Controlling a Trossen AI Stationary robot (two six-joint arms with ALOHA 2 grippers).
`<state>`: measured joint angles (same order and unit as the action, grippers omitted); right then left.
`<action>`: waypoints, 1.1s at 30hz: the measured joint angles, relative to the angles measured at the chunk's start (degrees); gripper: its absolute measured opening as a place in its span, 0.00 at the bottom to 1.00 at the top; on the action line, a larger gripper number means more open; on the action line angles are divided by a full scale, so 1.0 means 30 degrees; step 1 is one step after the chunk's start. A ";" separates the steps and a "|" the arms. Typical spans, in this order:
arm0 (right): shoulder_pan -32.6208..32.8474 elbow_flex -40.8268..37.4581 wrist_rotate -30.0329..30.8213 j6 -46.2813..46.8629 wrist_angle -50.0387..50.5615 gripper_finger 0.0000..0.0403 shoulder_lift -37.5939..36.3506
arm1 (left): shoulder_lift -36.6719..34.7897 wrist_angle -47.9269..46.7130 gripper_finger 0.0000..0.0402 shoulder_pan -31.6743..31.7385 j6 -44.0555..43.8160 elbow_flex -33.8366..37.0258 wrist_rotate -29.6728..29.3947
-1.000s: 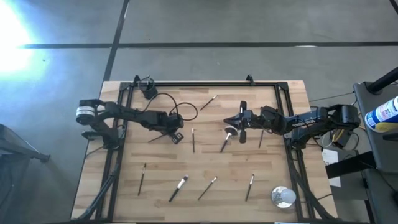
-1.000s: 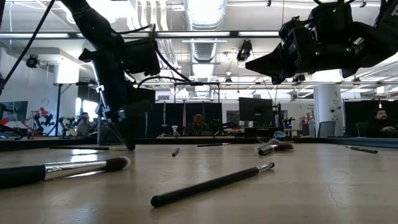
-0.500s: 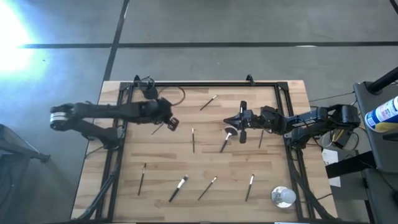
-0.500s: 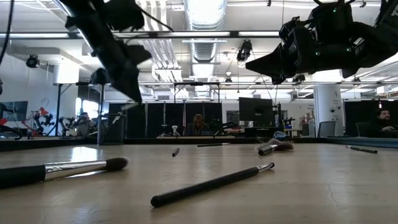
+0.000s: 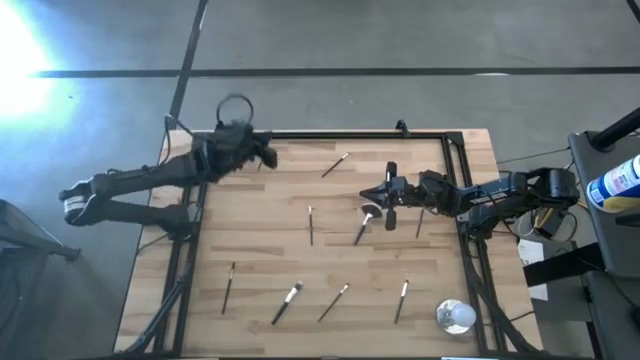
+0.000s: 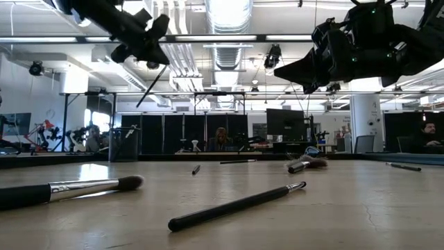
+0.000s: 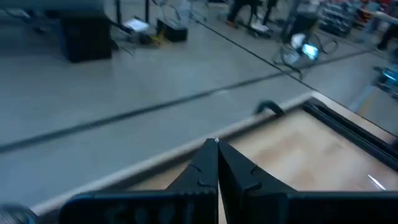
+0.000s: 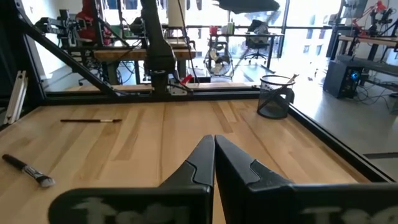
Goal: Put items in baskets/containers
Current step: Put the eyeshadow brush into the holder
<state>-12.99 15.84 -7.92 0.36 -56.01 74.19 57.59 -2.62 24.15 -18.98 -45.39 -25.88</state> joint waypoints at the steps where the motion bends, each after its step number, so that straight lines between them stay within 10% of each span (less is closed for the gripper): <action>1: 0.0000 0.0000 0.0000 -0.0033 -0.0001 0.02 0.0000 | 0.0079 0.0486 0.00 0.0884 0.0502 0.0000 0.0570; 14: -0.0007 0.0000 0.0000 -0.0123 -0.0030 0.02 0.0000 | 0.2412 0.8093 0.00 0.9540 0.4485 0.1507 0.2711; 33: -0.0002 0.0000 -0.0007 -0.0350 -0.0013 0.02 0.0000 | 0.3835 1.2221 0.00 1.0084 0.1652 0.7045 0.2628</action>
<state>-13.00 15.84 -7.94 -0.69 -56.05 74.19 69.09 34.05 54.40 -14.02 -24.25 -17.99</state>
